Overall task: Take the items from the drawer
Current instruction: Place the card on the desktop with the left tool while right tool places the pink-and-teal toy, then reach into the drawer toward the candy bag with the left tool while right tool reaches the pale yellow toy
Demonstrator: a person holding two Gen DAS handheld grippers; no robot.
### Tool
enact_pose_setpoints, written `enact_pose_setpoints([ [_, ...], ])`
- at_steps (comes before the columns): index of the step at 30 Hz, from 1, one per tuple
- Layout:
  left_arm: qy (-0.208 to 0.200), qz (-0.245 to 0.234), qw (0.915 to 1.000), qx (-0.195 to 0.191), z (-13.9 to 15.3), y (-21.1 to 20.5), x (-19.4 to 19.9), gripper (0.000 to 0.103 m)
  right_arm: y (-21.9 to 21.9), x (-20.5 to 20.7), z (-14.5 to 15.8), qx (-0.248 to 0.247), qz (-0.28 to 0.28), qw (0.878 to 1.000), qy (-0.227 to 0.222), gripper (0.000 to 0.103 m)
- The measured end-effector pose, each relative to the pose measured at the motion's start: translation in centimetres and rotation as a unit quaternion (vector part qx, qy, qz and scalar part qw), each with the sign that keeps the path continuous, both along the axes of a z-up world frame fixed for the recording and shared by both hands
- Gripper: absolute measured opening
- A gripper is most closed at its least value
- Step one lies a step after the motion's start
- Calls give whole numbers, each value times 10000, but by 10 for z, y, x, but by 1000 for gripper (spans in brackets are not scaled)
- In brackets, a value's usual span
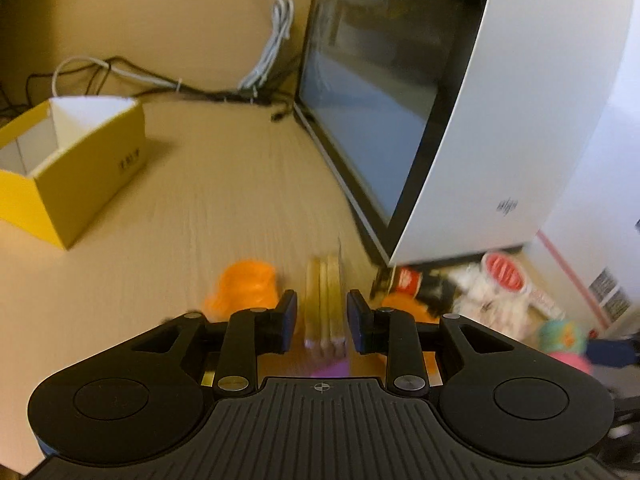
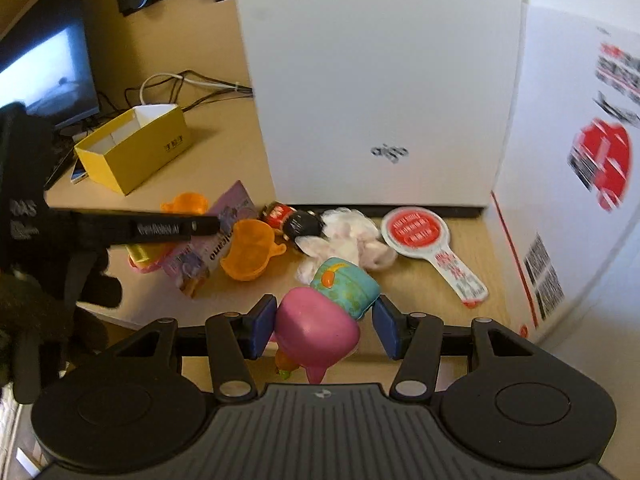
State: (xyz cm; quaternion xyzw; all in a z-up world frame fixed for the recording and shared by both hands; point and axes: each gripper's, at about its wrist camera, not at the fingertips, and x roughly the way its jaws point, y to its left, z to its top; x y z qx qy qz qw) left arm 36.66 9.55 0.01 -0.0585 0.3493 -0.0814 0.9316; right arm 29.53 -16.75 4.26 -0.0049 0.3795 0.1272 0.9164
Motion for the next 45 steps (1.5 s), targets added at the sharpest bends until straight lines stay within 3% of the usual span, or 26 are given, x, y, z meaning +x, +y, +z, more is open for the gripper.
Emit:
enact_pose_setpoints([
  [5, -328, 255, 9991, -74, 27, 15, -22, 30, 27, 14, 0, -151, 453, 9985, -260, 53],
  [9, -437, 548, 9972, -275, 37, 31, -58, 30, 56, 32, 1, -428, 880, 9922, -768, 53],
  [15, -81, 510, 9984, -210, 25, 44, -113, 30, 77, 64, -16, -419, 1370, 9872, -695, 53],
  [22, 398, 592, 9969, -336, -8, 45, -125, 30, 89, 70, -25, -896, 1627, 9789, -856, 55],
  [24, 456, 512, 9970, -369, -12, 42, -126, 30, 85, 63, -13, -804, 1618, 9787, -972, 57],
  [27, 589, 281, 9974, -310, -18, 32, -121, 30, 68, 50, 15, -236, 1430, 9831, -1114, 63],
  [31, 789, -53, 9966, -241, -26, 17, -112, 30, 47, 39, 39, 344, 1006, 9899, -941, 63],
  [36, 929, -600, 9934, -317, -36, -10, -99, 30, 17, 17, 48, 406, 335, 9944, -917, 63],
  [39, 1180, -1107, 9864, -305, -46, -33, -93, 30, -7, 2, 38, 293, -87, 9978, -582, 63],
  [42, 1757, -1660, 9698, -323, -64, -58, -82, 30, -29, -5, 23, 277, -512, 9983, 58, 63],
  [45, 2252, -2252, 9473, -334, -84, -86, -73, 30, -50, -20, 10, 381, -829, 9940, 608, 63],
])
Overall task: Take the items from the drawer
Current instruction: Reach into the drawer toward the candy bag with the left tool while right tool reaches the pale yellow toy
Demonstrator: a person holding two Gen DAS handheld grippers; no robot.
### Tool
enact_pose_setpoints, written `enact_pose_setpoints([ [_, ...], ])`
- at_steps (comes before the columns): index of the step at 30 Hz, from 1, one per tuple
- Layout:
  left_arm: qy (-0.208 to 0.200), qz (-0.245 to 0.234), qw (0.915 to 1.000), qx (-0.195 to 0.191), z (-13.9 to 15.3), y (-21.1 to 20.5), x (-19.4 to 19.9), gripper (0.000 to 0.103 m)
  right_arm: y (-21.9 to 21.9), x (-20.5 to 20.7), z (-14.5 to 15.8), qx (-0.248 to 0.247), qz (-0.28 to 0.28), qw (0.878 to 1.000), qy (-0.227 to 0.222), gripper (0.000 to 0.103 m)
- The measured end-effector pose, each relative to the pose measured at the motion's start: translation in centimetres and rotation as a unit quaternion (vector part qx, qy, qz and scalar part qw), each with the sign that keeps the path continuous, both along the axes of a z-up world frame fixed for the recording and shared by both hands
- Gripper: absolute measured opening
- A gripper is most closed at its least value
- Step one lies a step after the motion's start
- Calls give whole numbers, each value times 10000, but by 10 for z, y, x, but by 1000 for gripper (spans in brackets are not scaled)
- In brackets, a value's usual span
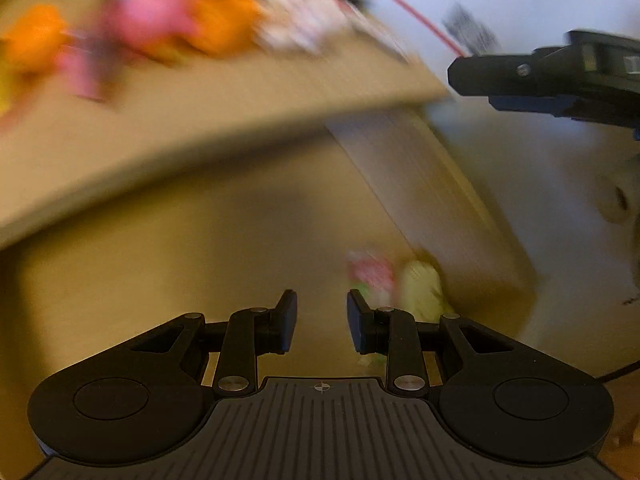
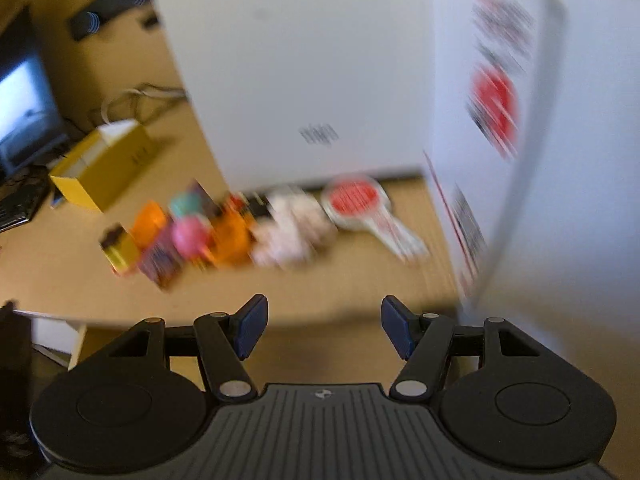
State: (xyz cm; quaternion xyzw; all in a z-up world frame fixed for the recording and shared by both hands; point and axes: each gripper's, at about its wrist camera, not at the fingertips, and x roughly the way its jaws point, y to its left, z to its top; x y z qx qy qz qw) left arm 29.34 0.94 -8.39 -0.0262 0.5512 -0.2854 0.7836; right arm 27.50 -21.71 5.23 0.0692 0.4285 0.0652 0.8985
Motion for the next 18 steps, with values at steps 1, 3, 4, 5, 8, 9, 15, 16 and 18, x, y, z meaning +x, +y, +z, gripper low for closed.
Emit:
enact_pose_setpoints([
  [1, 158, -217, 9996, 13, -7, -11, 3, 30, -5, -5, -3, 24, -88, 9998, 152, 63],
  [3, 355, -460, 9983, 92, -19, -29, 9, 30, -15, -15, -5, 38, -177, 9993, 339, 63],
  [4, 449, -542, 9974, 165, -25, -38, 12, 30, -17, -19, -5, 26, -172, 9991, 379, 63],
  [5, 532, -596, 9965, 260, -31, -46, 15, 30, -16, -26, -3, -7, -153, 9992, 379, 63],
  [8, 660, -727, 9940, 472, -44, -64, 21, 30, -13, -34, -1, -145, -58, 9992, 368, 63],
  [9, 701, -812, 9927, 546, -47, -70, 22, 30, -12, -34, -1, -200, -42, 9991, 359, 63],
  [15, 542, -1127, 9880, 906, -52, -92, 22, 34, -15, -33, -1, -324, -48, 9988, 354, 63],
  [16, 460, -1175, 9872, 980, -52, -95, 20, 34, -16, -33, -1, -327, -56, 9988, 358, 63],
  [18, 417, -1208, 9867, 1008, -53, -98, 18, 34, -17, -32, -1, -322, -72, 9988, 349, 63],
])
